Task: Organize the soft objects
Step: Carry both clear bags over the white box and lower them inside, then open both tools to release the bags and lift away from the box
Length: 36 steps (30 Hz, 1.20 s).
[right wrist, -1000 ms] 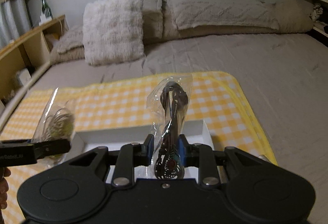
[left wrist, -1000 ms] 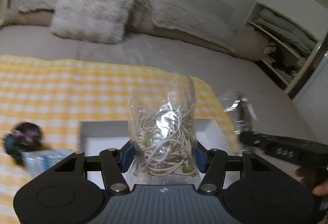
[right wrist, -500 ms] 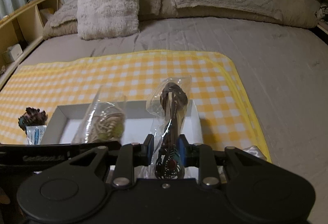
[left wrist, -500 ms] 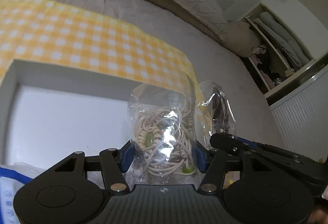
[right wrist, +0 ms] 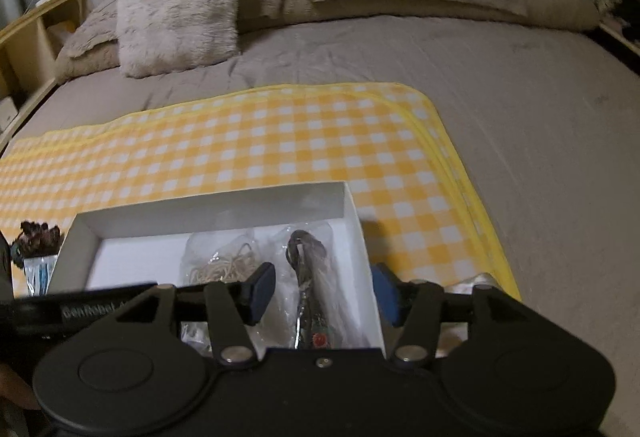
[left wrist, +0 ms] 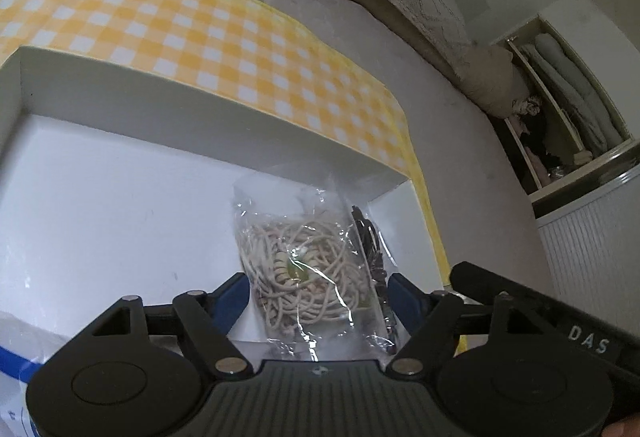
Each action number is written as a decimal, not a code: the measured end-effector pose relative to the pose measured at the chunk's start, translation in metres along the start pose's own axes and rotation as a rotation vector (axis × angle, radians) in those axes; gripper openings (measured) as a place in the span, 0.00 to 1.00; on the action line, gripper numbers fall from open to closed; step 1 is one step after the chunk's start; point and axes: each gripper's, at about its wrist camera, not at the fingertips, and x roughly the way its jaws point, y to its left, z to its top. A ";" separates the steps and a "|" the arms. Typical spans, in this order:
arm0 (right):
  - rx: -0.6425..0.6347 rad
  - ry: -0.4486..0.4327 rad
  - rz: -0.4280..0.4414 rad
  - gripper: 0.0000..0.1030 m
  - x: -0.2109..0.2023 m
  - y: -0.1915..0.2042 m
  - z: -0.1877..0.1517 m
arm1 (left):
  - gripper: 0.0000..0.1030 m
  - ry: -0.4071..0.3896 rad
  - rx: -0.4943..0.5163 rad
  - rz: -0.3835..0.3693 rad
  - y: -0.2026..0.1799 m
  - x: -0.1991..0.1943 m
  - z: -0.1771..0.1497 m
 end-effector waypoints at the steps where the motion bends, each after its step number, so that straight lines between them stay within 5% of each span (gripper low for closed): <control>1: 0.003 -0.001 0.002 0.53 0.000 -0.001 0.000 | 0.66 0.001 0.001 0.002 0.000 0.001 0.001; 6: 0.001 0.006 0.008 0.53 0.001 -0.001 0.000 | 0.65 0.018 0.027 -0.033 -0.003 0.003 0.001; 16: -0.010 -0.007 0.020 0.55 -0.015 0.002 -0.003 | 0.68 -0.009 0.177 0.054 -0.019 -0.015 0.000; 36: 0.015 -0.117 0.054 0.64 -0.080 -0.008 -0.014 | 0.77 -0.117 0.272 0.127 -0.047 -0.106 -0.010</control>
